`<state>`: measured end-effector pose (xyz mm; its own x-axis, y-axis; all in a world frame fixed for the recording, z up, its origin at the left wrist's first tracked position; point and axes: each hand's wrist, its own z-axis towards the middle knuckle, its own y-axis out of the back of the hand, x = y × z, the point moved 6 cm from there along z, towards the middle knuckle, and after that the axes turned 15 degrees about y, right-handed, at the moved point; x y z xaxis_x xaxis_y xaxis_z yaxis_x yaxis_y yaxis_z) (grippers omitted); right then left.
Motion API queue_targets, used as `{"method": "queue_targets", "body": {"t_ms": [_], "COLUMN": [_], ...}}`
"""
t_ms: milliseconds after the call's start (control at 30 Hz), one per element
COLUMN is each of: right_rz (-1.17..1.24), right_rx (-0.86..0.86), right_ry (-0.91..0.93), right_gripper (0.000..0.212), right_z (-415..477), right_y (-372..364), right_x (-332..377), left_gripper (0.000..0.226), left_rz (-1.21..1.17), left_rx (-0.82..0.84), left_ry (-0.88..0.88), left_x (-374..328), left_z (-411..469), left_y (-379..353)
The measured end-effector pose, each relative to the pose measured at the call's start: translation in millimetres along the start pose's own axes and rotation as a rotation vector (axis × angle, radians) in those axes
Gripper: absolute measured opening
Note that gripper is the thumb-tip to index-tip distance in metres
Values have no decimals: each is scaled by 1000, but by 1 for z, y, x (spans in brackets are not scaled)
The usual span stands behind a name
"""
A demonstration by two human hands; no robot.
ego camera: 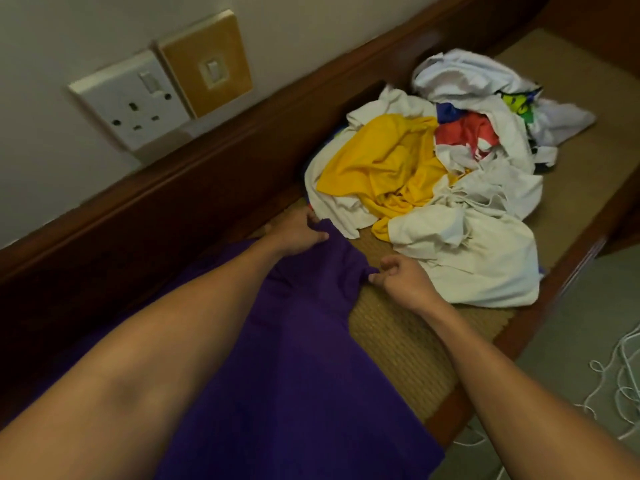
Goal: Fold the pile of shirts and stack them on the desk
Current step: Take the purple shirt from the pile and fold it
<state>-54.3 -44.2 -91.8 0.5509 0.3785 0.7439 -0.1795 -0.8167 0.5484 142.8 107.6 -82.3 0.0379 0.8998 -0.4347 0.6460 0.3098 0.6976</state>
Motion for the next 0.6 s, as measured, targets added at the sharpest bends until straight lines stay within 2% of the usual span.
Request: {"method": "queue_targets", "body": {"t_ms": [100, 167, 233, 300, 333, 400, 467, 533, 600], "right_rz": [-23, -97, -259, -348, -303, -134, -38, 1, -64], "right_rx": [75, 48, 29, -13, -74, -236, -338, -288, -139], "right_ry": [-27, -13, 4, 38, 91, 239, 311, 244, 107], "right_gripper": [43, 48, 43, 29, 23, 16, 15, 25, 52], "right_z": [-2, -3, -4, -3, -2, -4, -7, -3, 4], "right_y": [-10, -12, -11, -9, -7, 3, 13, 12, 2], "right_x": [-3, 2, 5, 11, 15, 24, 29, 24, 11], "left_gripper": [62, 65, 59, 39, 29, 28, 29, 25, 18], "left_rz": [362, 478, 472, 305, 146, -184, -401, -431, -340], "left_rx": [-22, -10, 16, 91, 133, 166, 171, 172, 151], "left_ry": [41, 77, 78, 16, -20, -52, -78, -99, -101], "left_x": [-6, -11, -14, -19, -21, -22, -21, -16, -9], "left_z": [-3, -6, -4, -3, -2, -3, -4, -2, 6], "left_y": [2, 6, 8, 9, 9, 16, 21, 19, 13]}}
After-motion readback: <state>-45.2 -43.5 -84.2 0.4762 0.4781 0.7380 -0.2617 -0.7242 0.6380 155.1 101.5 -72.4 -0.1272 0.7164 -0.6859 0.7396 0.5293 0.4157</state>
